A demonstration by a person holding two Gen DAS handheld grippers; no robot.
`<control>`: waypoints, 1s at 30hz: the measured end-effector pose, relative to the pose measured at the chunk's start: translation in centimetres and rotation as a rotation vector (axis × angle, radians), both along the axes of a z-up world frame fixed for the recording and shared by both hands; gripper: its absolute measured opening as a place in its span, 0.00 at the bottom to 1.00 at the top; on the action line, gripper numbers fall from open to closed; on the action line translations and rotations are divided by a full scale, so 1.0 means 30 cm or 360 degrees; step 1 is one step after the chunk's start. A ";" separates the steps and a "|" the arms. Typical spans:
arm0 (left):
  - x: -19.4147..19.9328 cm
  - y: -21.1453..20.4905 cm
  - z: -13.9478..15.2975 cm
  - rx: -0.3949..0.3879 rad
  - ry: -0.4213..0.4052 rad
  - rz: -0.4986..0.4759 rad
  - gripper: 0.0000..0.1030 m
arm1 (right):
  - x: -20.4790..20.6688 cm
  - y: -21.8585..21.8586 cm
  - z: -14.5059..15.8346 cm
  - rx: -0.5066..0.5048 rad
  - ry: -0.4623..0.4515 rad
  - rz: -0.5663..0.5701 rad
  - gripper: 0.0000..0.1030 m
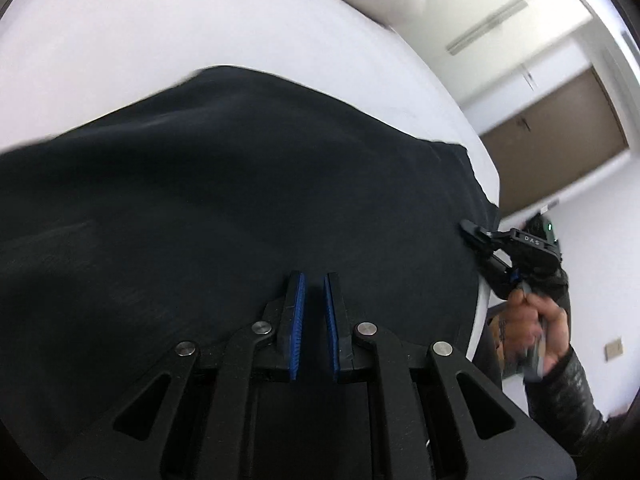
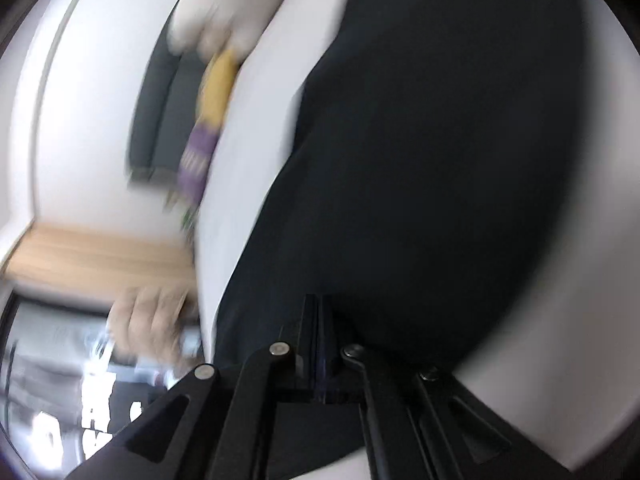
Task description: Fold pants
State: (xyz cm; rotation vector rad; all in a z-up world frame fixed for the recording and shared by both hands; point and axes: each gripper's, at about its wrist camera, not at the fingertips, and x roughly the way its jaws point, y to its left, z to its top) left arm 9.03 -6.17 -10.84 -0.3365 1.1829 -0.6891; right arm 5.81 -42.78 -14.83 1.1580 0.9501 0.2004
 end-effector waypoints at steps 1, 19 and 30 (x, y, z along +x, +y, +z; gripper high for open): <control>-0.018 0.029 0.001 0.0010 -0.0010 0.0016 0.10 | -0.017 -0.087 -0.011 0.0012 0.0010 -0.0120 0.00; 0.181 -0.269 0.098 -0.0119 -0.0074 -0.0128 0.10 | 0.339 0.515 0.010 0.0220 -0.0035 0.0395 0.00; 0.240 0.031 -0.031 -0.0077 -0.0025 -0.0014 0.07 | 0.376 -0.054 -0.008 -0.0003 0.0009 -0.0224 0.00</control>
